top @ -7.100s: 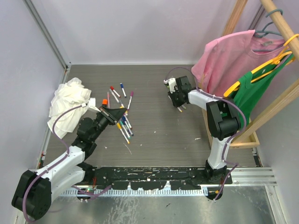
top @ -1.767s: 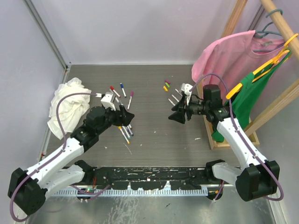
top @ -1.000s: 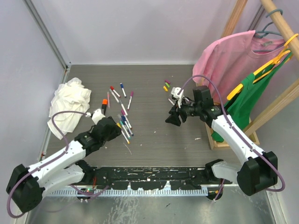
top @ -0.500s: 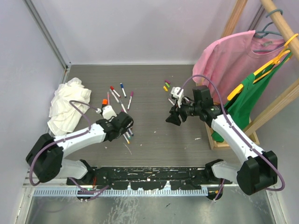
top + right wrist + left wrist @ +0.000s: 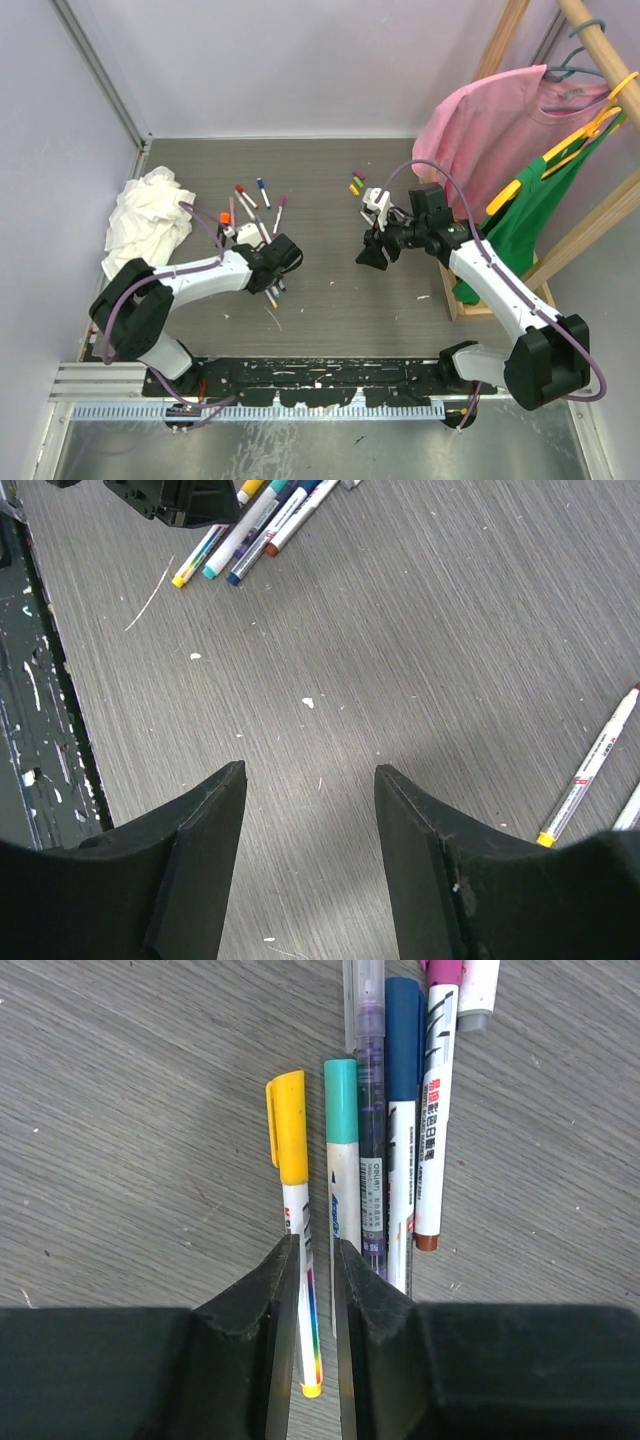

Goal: Open the pen caps
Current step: Pick up the pen from the center of the board.

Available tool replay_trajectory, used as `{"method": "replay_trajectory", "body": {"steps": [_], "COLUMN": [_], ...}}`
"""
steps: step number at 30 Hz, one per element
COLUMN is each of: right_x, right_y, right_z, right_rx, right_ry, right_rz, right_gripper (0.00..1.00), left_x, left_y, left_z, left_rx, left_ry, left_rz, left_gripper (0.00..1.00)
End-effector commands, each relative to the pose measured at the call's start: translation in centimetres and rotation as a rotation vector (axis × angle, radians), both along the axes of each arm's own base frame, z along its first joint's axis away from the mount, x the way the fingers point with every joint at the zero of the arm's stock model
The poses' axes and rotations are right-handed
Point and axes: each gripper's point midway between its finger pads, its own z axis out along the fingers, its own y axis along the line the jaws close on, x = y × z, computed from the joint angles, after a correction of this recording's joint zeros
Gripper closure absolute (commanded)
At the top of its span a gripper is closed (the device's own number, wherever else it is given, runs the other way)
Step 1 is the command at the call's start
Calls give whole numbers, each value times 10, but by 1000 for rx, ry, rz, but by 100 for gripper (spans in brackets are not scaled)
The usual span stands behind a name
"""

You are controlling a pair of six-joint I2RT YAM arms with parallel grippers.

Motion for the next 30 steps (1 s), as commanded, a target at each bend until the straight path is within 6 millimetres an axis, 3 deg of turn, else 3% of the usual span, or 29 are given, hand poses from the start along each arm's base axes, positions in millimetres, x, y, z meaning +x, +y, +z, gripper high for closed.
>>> {"method": "replay_trajectory", "body": {"steps": [1, 11, 24, 27, 30], "right_x": [8, 9, 10, 9, 6], "right_y": [4, 4, 5, 6, 8], "right_z": [20, 16, 12, 12, 13], "right_rx": [10, 3, 0, 8, 19], "right_ry": [-63, -53, -35, -31, -22], "right_rz": [17, 13, 13, 23, 36], "right_gripper": [40, 40, 40, 40, 40], "left_x": [2, -5, -14, -16, -19], "left_y": [1, 9, 8, 12, 15], "left_z": [7, 1, -22, -22, -19], "left_rx": [41, 34, 2, 5, -13], "left_ry": [-13, -29, -2, -8, -26], "left_rz": [12, 4, -5, 2, 13], "left_gripper": [79, 78, 77, 80, 89]}}
